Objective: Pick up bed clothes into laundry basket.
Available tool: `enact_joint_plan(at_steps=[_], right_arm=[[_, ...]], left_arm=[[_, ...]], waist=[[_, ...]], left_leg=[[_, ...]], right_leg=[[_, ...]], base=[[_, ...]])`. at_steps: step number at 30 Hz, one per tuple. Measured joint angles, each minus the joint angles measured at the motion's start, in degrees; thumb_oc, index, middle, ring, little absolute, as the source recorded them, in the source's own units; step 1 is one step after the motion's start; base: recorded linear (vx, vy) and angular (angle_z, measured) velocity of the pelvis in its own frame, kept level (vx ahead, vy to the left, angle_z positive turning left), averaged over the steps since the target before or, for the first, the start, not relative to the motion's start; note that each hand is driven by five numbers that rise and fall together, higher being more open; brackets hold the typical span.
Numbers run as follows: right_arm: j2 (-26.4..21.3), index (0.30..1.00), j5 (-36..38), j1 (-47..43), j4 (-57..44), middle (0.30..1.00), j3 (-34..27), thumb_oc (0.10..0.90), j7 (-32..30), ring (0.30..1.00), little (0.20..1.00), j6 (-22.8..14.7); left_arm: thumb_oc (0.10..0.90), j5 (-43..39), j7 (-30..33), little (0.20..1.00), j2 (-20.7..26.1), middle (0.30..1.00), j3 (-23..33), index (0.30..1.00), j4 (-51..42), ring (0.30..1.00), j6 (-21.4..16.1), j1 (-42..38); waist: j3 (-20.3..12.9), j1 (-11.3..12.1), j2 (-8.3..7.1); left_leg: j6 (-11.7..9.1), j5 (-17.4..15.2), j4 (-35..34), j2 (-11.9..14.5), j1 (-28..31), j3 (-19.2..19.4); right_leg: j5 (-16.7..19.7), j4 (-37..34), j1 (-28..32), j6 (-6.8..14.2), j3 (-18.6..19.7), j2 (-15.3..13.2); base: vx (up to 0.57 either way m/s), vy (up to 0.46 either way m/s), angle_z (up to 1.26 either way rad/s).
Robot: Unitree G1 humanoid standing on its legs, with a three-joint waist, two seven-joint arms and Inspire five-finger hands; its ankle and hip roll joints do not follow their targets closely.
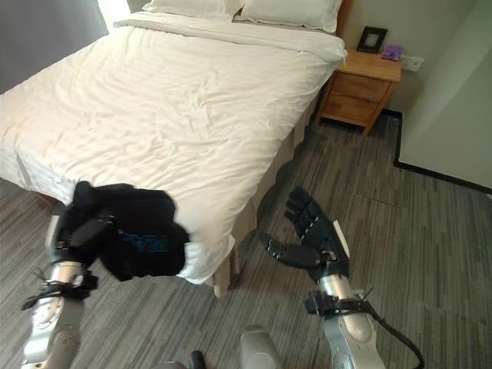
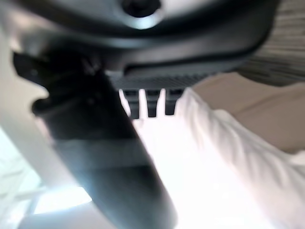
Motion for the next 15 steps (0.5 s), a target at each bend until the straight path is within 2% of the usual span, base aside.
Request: enact_joint_plan(at_steps=[1, 2, 3, 4, 5, 6, 7, 8, 9, 10, 11, 12, 13, 14, 15], right_arm=[[-0.3, 0.9, -0.4, -2.8, -0.1, 0.9, 0.7, 0.8, -0.5, 0.9, 0.9, 0.0], [-0.5, 0.9, -0.5, -3.8, -0.2, 0.9, 0.7, 0.8, -0.6, 0.9, 0.9, -0.2], [-0.7, 0.9, -0.5, -4.1, -0.2, 0.9, 0.7, 0.8, -0.6, 0.9, 0.9, -0.3], [-0.8, 0.9, -0.5, -3.4, -0.3, 0.9, 0.6, 0.8, -0.6, 0.9, 0.9, -0.6], [-0.7, 0.9, -0.4, -2.5, -0.4, 0.9, 0.3, 0.8, -0.7, 0.9, 0.9, -0.6], [-1.3, 0.9, 0.0, -1.5, -0.2, 0.9, 0.1, 0.8, -0.6, 0.9, 0.9, -0.5], [-0.9, 0.9, 0.2, 0.2, -0.3, 0.9, 0.5, 0.8, -0.7, 0.9, 0.9, -0.5], [-1.3, 0.9, 0.8, 0.3, 0.1, 0.9, 0.5, 0.8, -0.5, 0.9, 0.9, -0.5], [-0.6, 0.9, 1.1, 0.1, 0.8, 0.9, 0.8, 0.8, -0.4, 0.9, 0.9, -0.5], [-1.1, 0.9, 1.3, -0.4, 1.5, 0.9, 2.4, 0.8, -0.4, 0.9, 0.9, -0.3], [-2.2, 0.9, 2.0, -1.3, 1.5, 0.9, 3.5, 0.8, -0.6, 0.9, 0.9, -0.4], [-2.6, 0.9, 2.8, -1.5, 1.0, 0.9, 3.5, 0.8, -0.6, 0.9, 0.9, -0.7], [-2.2, 0.9, 4.0, -2.1, 1.0, 0.9, 3.6, 0.8, -0.7, 0.9, 0.9, -0.9], [-2.1, 0.9, 4.3, -2.1, 1.1, 0.9, 3.6, 0.8, -0.8, 0.9, 0.9, -1.0], [-3.1, 0.9, 5.5, -3.1, 1.3, 0.9, 4.3, 0.8, -0.7, 0.9, 0.9, -1.1]], left_arm=[[0.4, 0.0, 0.1, 0.3, 0.1, 0.3, 1.9, 0.3, -0.4, 0.3, -0.6, 0.9], [0.4, 0.0, 0.1, 0.3, 0.1, 0.3, 2.5, 0.3, -0.4, 0.3, -0.5, 1.3], [0.4, 0.0, -0.1, 0.3, -0.6, 0.3, 2.4, 0.3, -0.4, 0.3, -0.5, 1.9], [0.4, 0.0, -0.2, 0.3, -1.9, 0.3, 2.3, 0.3, -0.4, 0.3, -0.5, 2.8], [0.4, 0.0, -0.5, 0.3, -2.0, 0.3, 1.9, 0.3, -0.4, 0.3, -0.3, 3.2], [0.4, -0.1, -0.5, 0.3, -2.3, 0.3, 1.6, 0.3, -0.3, 0.3, -0.3, 3.1], [0.4, -0.1, -0.6, 0.3, -1.7, 0.3, 1.6, 0.3, -0.3, 0.3, -0.3, 3.1], [0.4, -0.2, -0.6, 0.3, -2.3, 0.3, 1.3, 0.3, 0.2, 0.3, -0.1, 2.8], [0.4, -0.4, -0.5, 0.3, -1.6, 0.3, 0.8, 0.3, 0.6, 0.3, 0.0, 2.5], [0.4, -0.5, -0.3, 0.3, -1.4, 0.3, 0.3, 0.3, 1.4, 0.3, 0.3, 2.3], [0.4, -0.6, -0.3, 0.3, -1.0, 0.3, -0.4, 0.3, 1.8, 0.3, 0.3, 1.9], [0.4, -0.6, -0.5, 0.3, -0.3, 0.3, -2.2, 0.3, 1.8, 0.3, 0.3, 1.1], [0.4, -0.6, -0.4, 0.3, -0.4, 0.3, -3.6, 0.3, 1.2, 0.3, 0.2, -0.5], [0.4, -0.6, -0.4, 0.3, -0.4, 0.3, -3.9, 0.3, 1.2, 0.3, 0.2, -0.8], [0.4, -0.4, -0.8, 0.3, -0.5, 0.3, -6.4, 0.3, 1.3, 0.3, -0.3, -3.4]], waist=[[-0.3, 2.1, 0.27], [-0.6, 2.4, 0.48], [-1.3, 2.5, 0.61], [-2.4, 2.9, 1.27], [-2.5, 2.2, 1.17], [-2.8, 0.9, 1.08], [-3.9, 1.3, -1.53], [-3.9, 0.2, -1.65], [-3.6, 0.7, -2.81], [-3.4, 1.5, -3.97], [-3.0, 2.4, -4.19], [-3.0, 1.3, -4.25], [-2.7, -0.7, -4.37], [-2.7, -0.7, -4.58], [-2.5, 1.4, -4.4]], left_leg=[[-1.1, 0.8, -2.1, 0.4, -0.2, 2.4], [-2.0, 2.0, -3.6, 1.6, 0.2, 3.4], [-3.7, 3.3, -5.3, 2.7, 0.7, 6.4], [-4.6, 3.4, -6.3, 4.0, 0.4, 8.6], [-4.9, 3.4, -5.9, 5.3, 0.1, 9.5], [-5.8, 3.1, -4.7, 7.3, -0.5, 10.9], [-7.3, 2.8, -1.4, 8.3, -1.7, 12.7], [-9.4, 2.1, 1.9, 10.8, -1.5, 12.8], [-8.6, 1.5, 7.8, 12.3, -2.4, 13.0], [-8.5, 2.6, 16.5, 14.4, -3.1, 6.8], [-8.0, 1.9, 21.5, 13.7, -4.7, -1.1], [-8.2, 1.0, 21.5, 12.1, -5.0, -5.3], [-8.7, 0.1, 21.8, 8.2, -7.4, -12.7], [-8.5, 0.0, 21.6, 7.1, -7.4, -14.1], [-6.1, -1.5, 16.5, 1.0, -5.9, -24.3]], right_leg=[[0.7, -6.5, -0.8, -0.7, -8.4, 1.2], [0.3, -9.7, -0.7, -1.7, -10.7, 1.0], [-0.5, -13.0, -0.6, -6.1, -13.0, 1.5], [-0.9, -15.8, -0.4, -6.5, -14.7, 2.6], [0.4, -17.8, -0.3, -6.5, -14.3, 4.4], [-0.4, -15.7, -1.9, -7.1, -12.4, 6.4], [-2.9, -12.2, -4.6, -9.1, -8.7, 7.4], [-2.7, -11.7, -5.3, -11.6, -8.5, 9.3], [-3.0, -12.1, -4.9, -12.0, -5.0, 10.8], [-2.1, -13.3, -3.1, -12.9, -0.9, 12.8], [0.5, -14.2, -1.6, -14.1, 4.3, 14.2], [1.5, -15.4, -1.4, -13.5, 6.3, 14.8], [4.0, -19.4, 0.3, -12.7, 10.9, 15.9], [4.5, -19.6, 0.5, -13.1, 12.2, 15.9], [5.5, -23.5, 1.3, -12.0, 21.9, 17.3]], base=[[-0.21, -0.321, -1.55], [-0.14, -0.292, -1.8], [-0.07, -0.297, -1.27], [-0.04, -0.285, -1.23], [-0.04, -0.287, -0.94], [-0.01, -0.352, -0.91], [0.03, -0.317, -0.92], [0.03, -0.338, -1.15], [0.0, -0.128, -1.71], [-0.02, -0.001, -2.18], [0.0, 0.053, -2.59], [0.04, 0.052, -1.94], [0.11, 0.046, -1.24], [0.16, 0.053, -2.33], [0.27, 0.199, -2.47]])
